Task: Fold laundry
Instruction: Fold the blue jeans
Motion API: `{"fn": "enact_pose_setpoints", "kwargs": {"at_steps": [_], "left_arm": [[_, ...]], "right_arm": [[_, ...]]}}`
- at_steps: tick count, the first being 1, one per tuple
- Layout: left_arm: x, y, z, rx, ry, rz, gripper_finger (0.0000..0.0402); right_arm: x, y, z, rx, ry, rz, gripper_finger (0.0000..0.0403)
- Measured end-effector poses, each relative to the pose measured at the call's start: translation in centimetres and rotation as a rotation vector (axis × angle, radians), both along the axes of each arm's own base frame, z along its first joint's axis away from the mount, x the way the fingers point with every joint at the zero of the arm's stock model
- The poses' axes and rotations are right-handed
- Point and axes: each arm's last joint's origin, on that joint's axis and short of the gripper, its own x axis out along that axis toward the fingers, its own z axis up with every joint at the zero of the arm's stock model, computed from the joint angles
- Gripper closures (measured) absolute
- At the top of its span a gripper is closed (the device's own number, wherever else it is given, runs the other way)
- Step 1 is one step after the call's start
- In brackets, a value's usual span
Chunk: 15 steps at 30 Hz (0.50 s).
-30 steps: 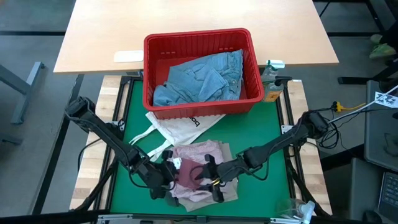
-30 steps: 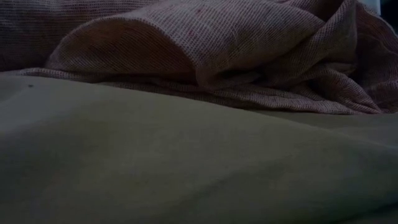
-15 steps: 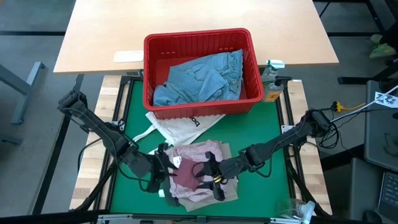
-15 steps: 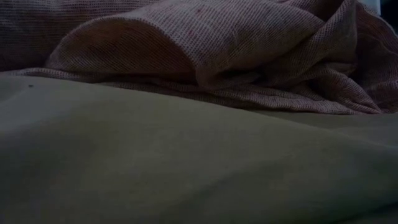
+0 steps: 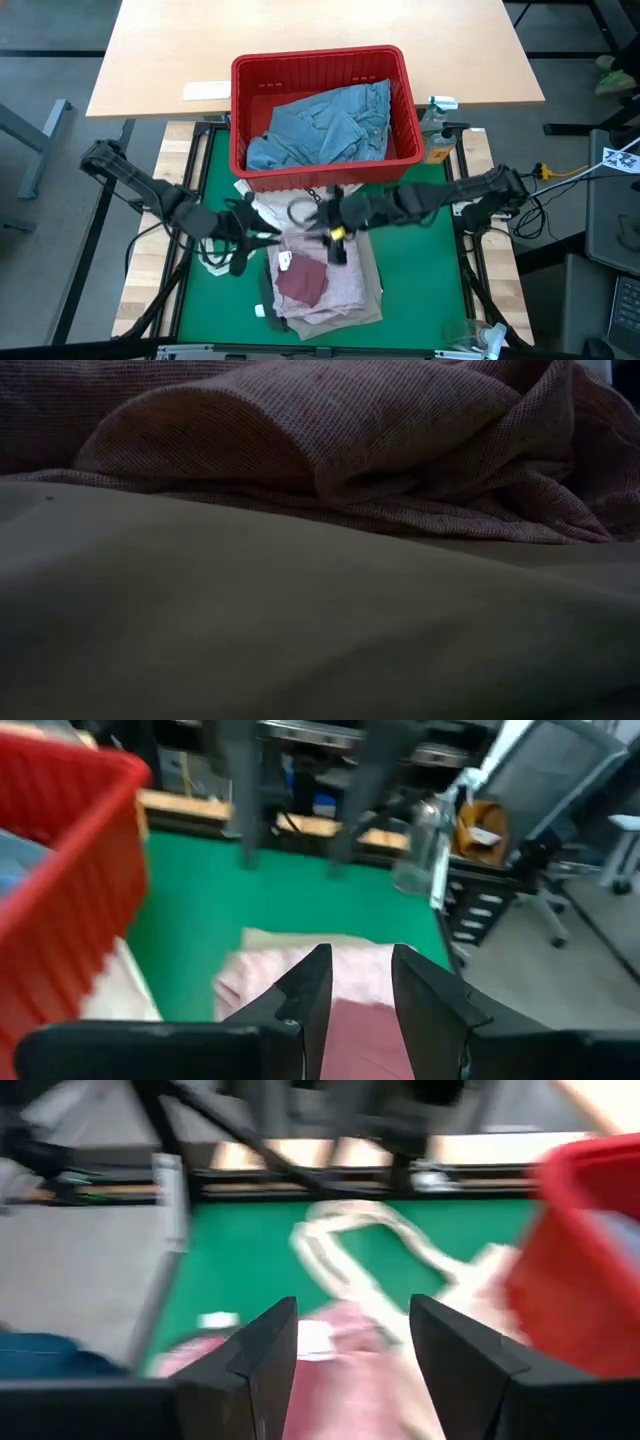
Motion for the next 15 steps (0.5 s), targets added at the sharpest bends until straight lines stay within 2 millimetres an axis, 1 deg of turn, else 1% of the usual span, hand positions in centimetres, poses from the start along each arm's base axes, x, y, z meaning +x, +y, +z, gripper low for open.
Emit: {"fn": "enact_pose_setpoints", "kwargs": {"at_steps": [4,8,12,15], "left_arm": [[-0.3,1.0,0.6,0.079,-0.032,0.051,0.0300],[-0.2,1.9,0.7,0.189,-0.039,0.151,0.0300],[0.1,2.9,0.7,0.269,-0.034,0.260,0.0300],[0.3,3.7,0.7,0.281,-0.030,0.317,0.0300]], "right_arm": [[-0.4,-4.2,2.0,-0.117,0.054,-0.085,0.0210],[-1.1,-9.2,3.2,-0.206,0.131,-0.169,0.0210],[-2.1,-15.1,3.4,-0.229,0.193,-0.305,0.0210],[-3.2,-19.5,3.1,-0.214,0.242,-0.426,0.0210]]}}
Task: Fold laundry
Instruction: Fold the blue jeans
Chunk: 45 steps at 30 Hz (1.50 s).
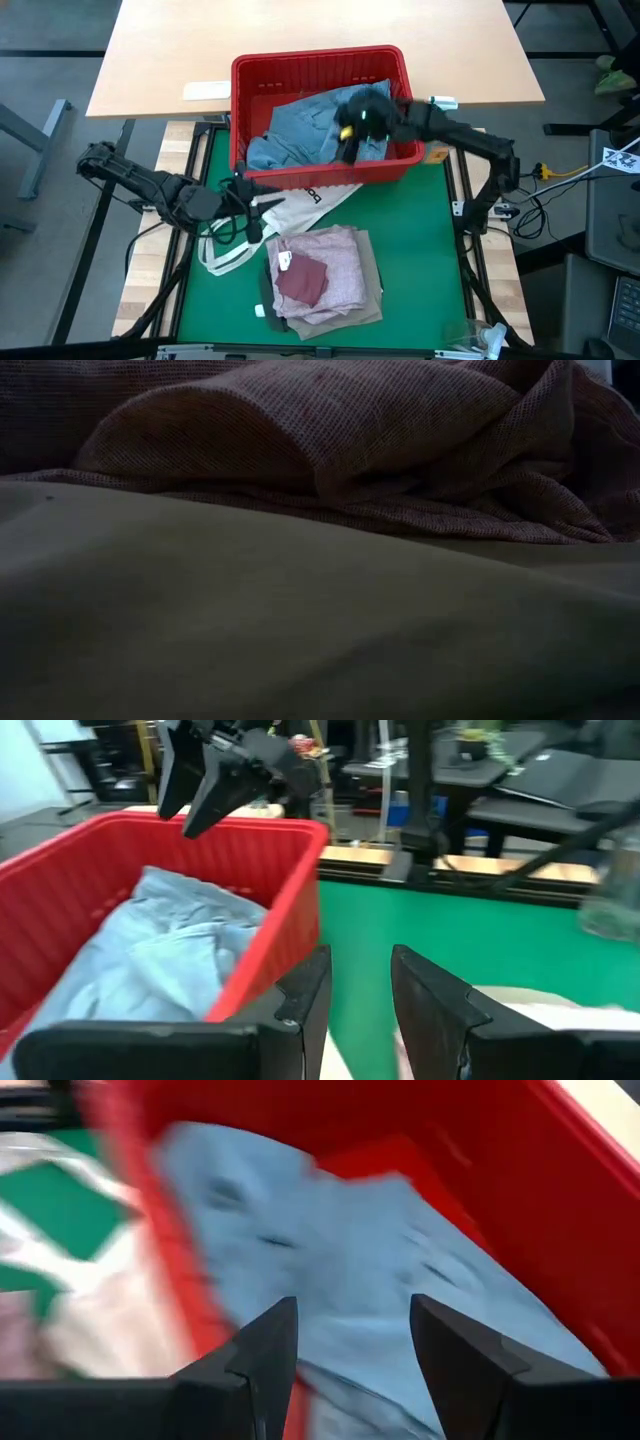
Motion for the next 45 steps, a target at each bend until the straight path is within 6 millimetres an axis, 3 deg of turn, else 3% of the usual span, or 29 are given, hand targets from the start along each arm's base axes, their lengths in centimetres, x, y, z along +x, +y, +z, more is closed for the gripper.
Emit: {"fn": "enact_pose_setpoints", "kwargs": {"at_steps": [8,12,16,27,33,38,45], "left_arm": [[0.4,1.6,0.0,0.049,0.020,0.067,0.0300],[0.6,2.3,0.0,0.048,0.021,0.100,0.0300],[0.7,2.8,0.0,0.046,0.023,0.117,0.0300],[0.7,3.0,0.0,0.044,0.023,0.123,0.0300],[0.7,3.0,0.0,0.043,0.023,0.123,0.0300],[0.7,3.0,0.0,0.041,0.022,0.124,0.0300],[0.7,3.0,0.0,0.041,0.022,0.124,0.0300]], "right_arm": [[-4.4,-9.9,-2.0,0.083,0.043,-0.355,0.0210],[-6.7,-13.3,-4.1,0.156,0.054,-0.528,0.0210],[-8.5,-15.3,-6.6,0.214,0.090,-0.638,0.0210],[-8.1,-16.3,-12.8,0.227,0.044,-0.618,0.0210],[-7.7,-16.5,-13.2,0.198,-0.019,-0.601,0.0210],[-6.3,-15.8,-12.8,0.182,-0.067,-0.523,0.0210],[-3.5,-14.0,-10.3,0.101,-0.180,-0.371,0.0210]]}}
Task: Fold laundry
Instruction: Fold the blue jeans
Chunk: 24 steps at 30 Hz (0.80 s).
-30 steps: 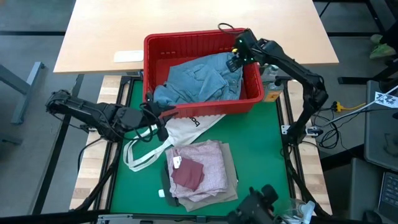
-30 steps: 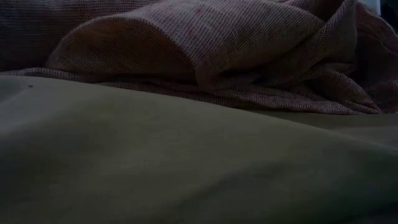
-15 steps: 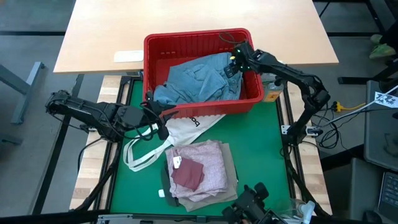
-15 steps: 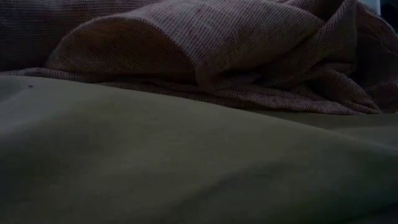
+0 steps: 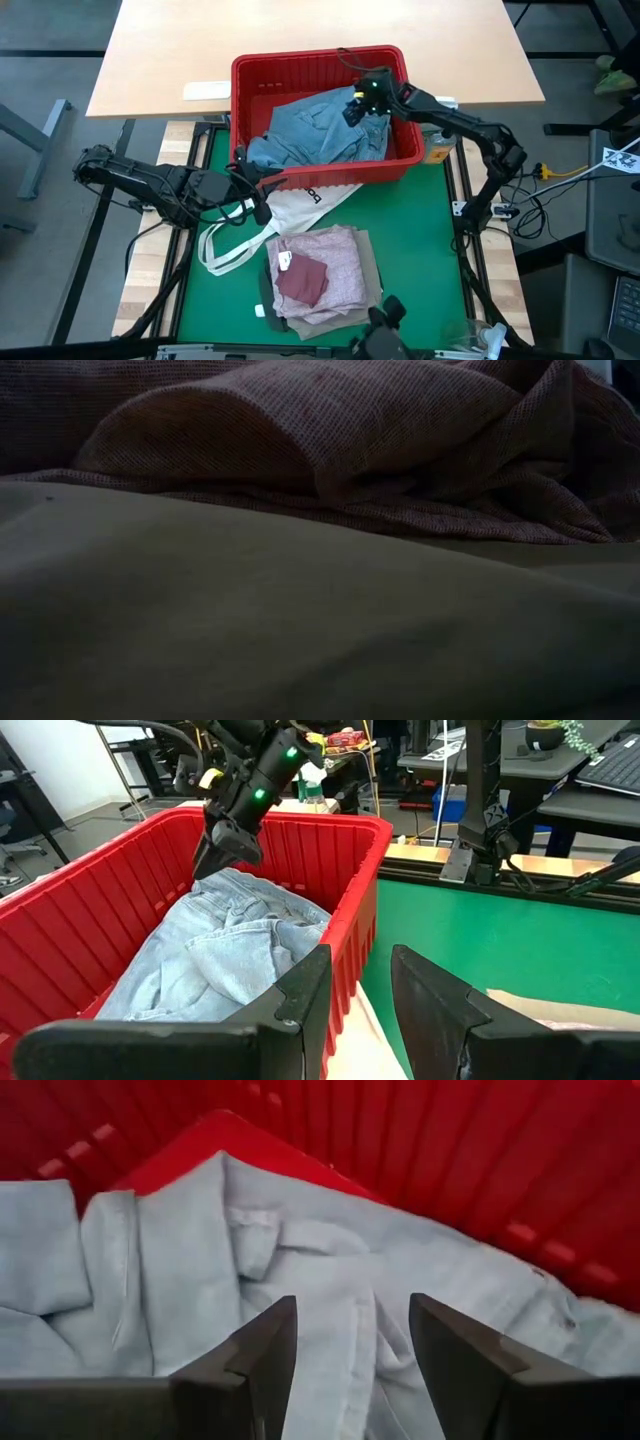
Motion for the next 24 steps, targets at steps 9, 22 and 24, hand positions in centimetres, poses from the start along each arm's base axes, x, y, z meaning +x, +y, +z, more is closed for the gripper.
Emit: {"fn": "enact_pose_setpoints", "kwargs": {"at_steps": [9,22,24], "left_arm": [[0.0,0.0,0.0,-0.002,-0.001,0.001,0.0300],[0.0,0.0,0.0,-0.004,-0.003,0.001,0.0300],[0.0,0.0,0.0,-0.004,-0.003,0.001,0.0300]], "right_arm": [[2.1,0.4,-1.4,-0.026,0.002,0.043,0.0210],[2.4,-3.5,-8.2,0.060,0.152,-0.069,0.0210],[2.1,-4.1,-8.7,0.109,0.125,-0.067,0.0210]]}}
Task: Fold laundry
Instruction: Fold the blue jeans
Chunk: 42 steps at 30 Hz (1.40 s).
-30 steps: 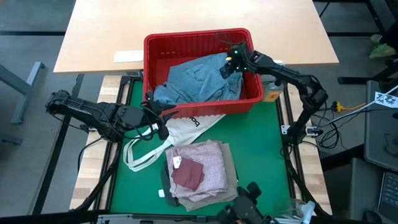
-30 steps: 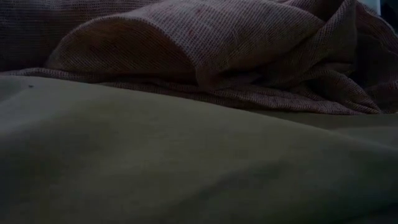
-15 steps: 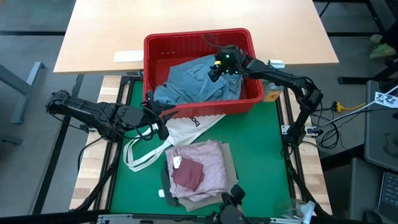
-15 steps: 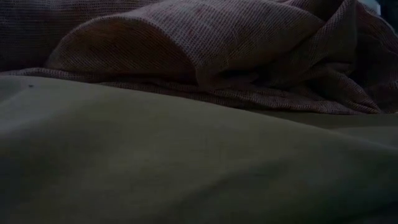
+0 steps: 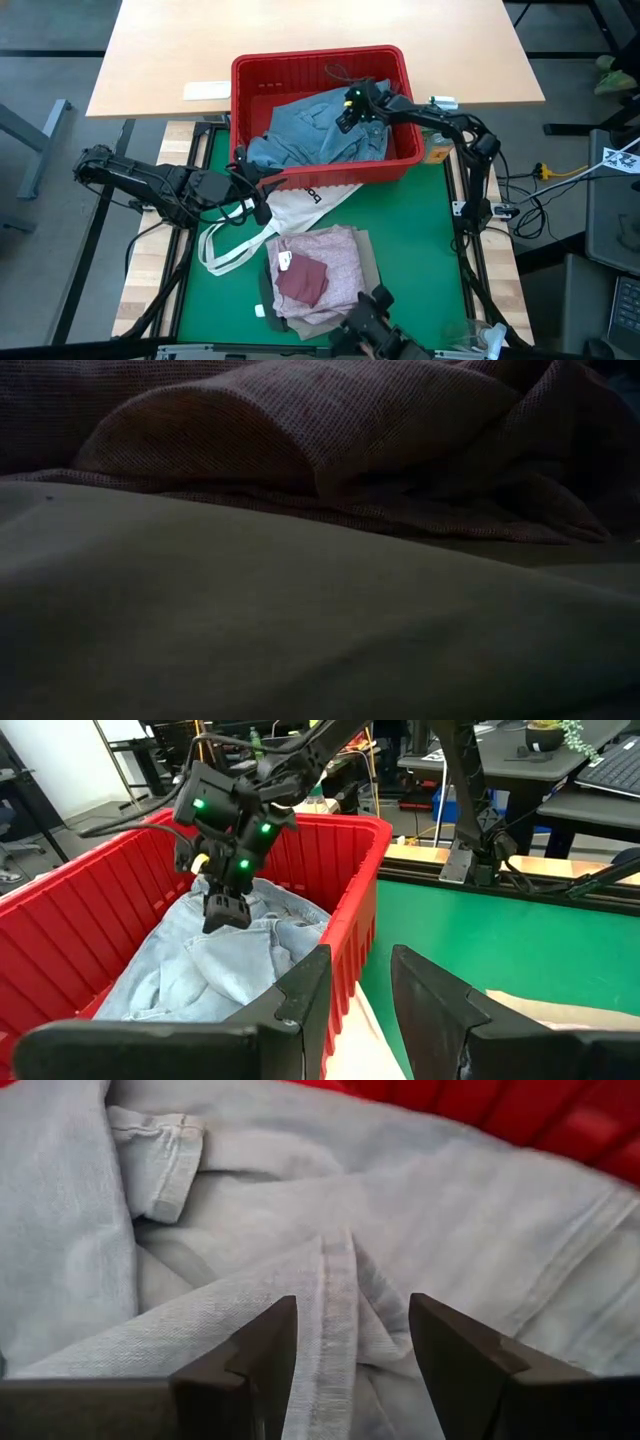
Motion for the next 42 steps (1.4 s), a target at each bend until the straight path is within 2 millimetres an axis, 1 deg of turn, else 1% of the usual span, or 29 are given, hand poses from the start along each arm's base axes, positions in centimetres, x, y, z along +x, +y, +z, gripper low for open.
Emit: {"fn": "enact_pose_setpoints", "kwargs": {"at_steps": [8,19,23,26,28,31,33,34,36,39,42], "left_arm": [[0.0,0.0,0.0,0.000,-0.001,0.000,0.0300],[0.0,0.0,0.0,-0.001,-0.001,0.000,0.0300],[0.0,0.0,0.0,-0.001,-0.001,0.000,0.0300],[0.0,0.0,0.0,-0.001,-0.001,0.000,0.0300],[0.0,0.0,0.0,-0.001,-0.001,0.000,0.0300],[0.0,0.0,0.0,-0.001,-0.001,0.000,0.0300],[0.0,0.0,0.0,0.000,-0.001,0.000,0.0300],[0.0,0.0,0.0,0.000,-0.001,0.000,0.0300],[0.0,0.0,0.0,0.000,0.000,0.000,0.0300],[0.0,0.0,0.0,0.000,0.000,0.000,0.0300],[0.0,0.0,0.0,0.000,0.000,0.000,0.0300]], "right_arm": [[-0.6,-1.3,-1.5,0.079,-0.026,0.004,0.0210],[0.1,-1.6,-4.5,0.179,-0.024,0.064,0.0210],[0.1,-1.6,-4.7,0.185,-0.023,0.068,0.0212],[0.1,-1.6,-4.6,0.185,-0.026,0.070,0.0240],[0.2,-1.6,-4.6,0.185,-0.028,0.072,0.0275],[0.2,-1.6,-4.6,0.178,-0.036,0.074,0.0342],[0.3,-1.6,-4.2,0.183,-0.061,0.096,0.0382],[0.3,-1.5,-3.9,0.182,-0.077,0.107,0.0389],[0.3,-1.4,-2.9,0.189,-0.121,0.129,0.0382],[0.5,-1.4,-0.6,0.198,-0.193,0.145,0.0365],[0.8,-1.3,2.1,0.185,-0.262,0.192,0.0376]]}}
